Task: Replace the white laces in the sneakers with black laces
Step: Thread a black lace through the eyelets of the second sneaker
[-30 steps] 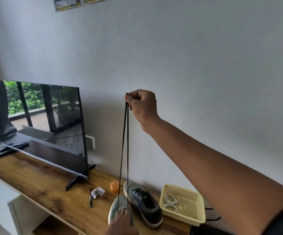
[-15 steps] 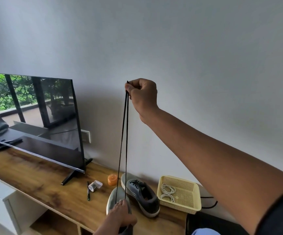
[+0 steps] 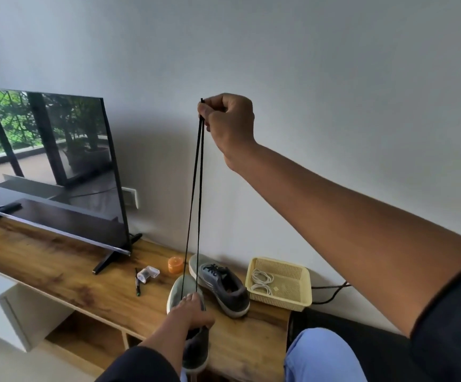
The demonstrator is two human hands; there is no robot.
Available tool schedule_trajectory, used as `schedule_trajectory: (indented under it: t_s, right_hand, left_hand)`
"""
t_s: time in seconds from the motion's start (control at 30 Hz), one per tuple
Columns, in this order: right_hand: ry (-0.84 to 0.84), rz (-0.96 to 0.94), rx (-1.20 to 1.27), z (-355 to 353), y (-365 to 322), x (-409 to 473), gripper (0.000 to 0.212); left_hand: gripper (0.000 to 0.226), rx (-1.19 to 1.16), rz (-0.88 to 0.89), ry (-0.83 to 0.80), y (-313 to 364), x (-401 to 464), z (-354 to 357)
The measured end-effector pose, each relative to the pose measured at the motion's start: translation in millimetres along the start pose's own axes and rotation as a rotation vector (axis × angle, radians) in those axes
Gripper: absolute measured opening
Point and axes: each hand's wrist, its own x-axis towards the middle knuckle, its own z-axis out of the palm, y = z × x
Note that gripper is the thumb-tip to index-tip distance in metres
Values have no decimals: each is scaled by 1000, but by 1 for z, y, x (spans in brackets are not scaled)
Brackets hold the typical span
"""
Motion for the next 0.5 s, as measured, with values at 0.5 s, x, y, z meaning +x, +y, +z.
schedule_trajectory:
  t_s: [0.5]
  right_hand:
    - [25,28,7,-14,-4,-6,16]
  left_hand:
    - [102,-31,-19,-31,0,3,2]
